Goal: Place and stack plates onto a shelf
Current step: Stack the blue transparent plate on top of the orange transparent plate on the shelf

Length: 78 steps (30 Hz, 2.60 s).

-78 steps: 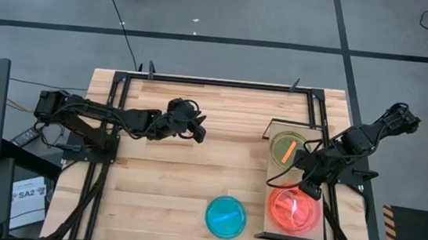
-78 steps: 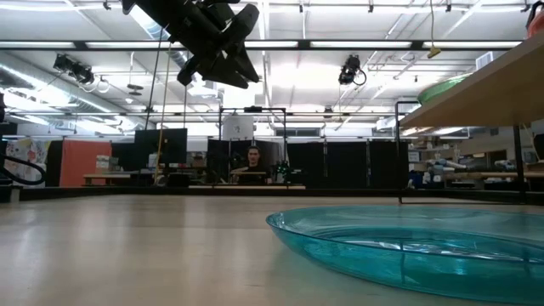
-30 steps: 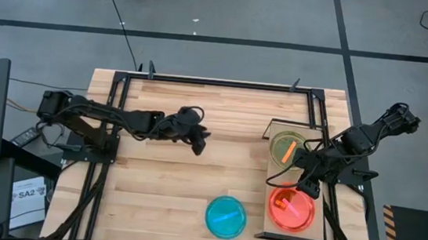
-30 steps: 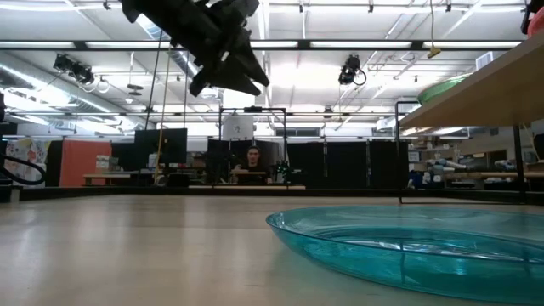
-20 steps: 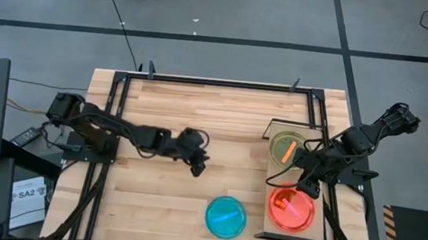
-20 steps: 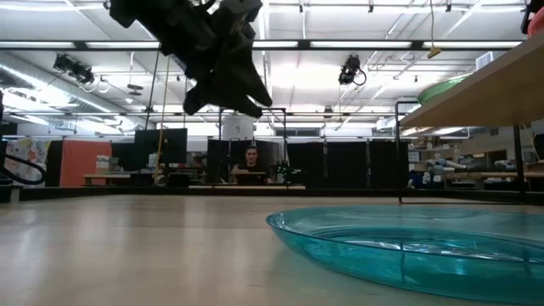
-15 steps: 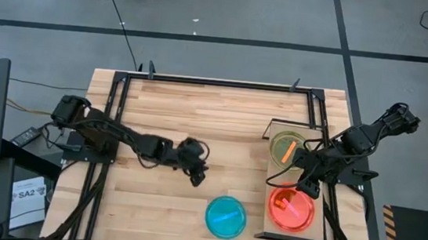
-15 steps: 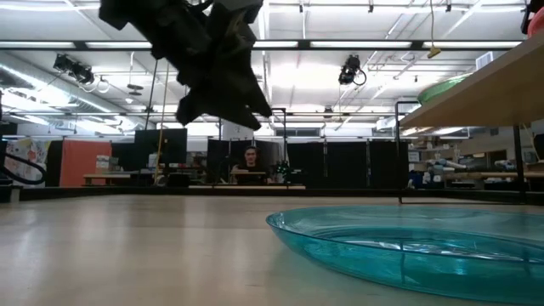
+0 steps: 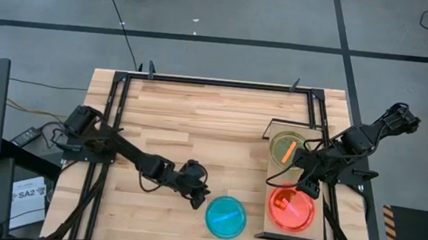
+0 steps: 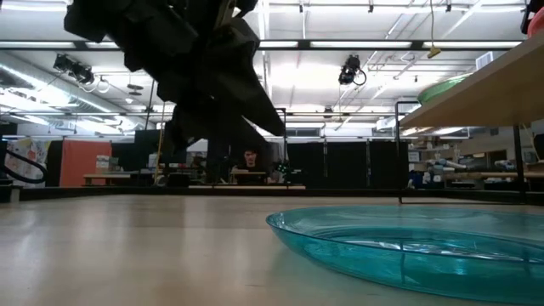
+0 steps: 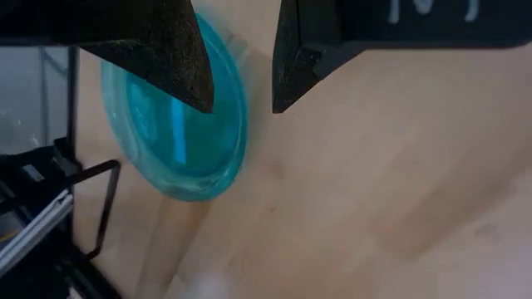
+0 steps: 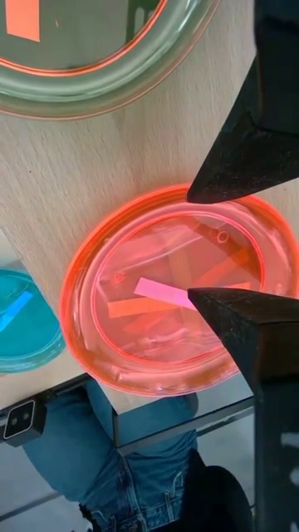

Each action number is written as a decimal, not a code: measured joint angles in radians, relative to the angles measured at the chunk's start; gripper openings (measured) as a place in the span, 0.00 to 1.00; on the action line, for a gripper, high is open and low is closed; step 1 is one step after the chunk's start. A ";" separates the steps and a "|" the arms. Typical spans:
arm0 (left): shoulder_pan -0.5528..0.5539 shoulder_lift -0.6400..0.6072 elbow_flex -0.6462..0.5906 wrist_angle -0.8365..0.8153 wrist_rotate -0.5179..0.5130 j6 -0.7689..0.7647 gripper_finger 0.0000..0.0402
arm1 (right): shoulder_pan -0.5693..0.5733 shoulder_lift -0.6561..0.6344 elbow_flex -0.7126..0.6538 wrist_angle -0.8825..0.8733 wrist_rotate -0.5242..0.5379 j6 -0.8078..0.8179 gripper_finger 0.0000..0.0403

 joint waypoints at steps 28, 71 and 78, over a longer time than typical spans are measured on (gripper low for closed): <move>-0.080 0.173 0.000 0.213 0.011 -0.163 0.32 | 0.000 0.000 0.000 0.033 0.000 0.000 0.45; -0.057 0.190 0.117 0.138 0.037 -0.110 0.32 | 0.000 0.000 0.000 0.039 0.000 -0.007 0.45; -0.039 0.190 0.118 0.156 0.034 -0.026 0.32 | 0.000 0.000 0.000 0.039 0.000 -0.007 0.45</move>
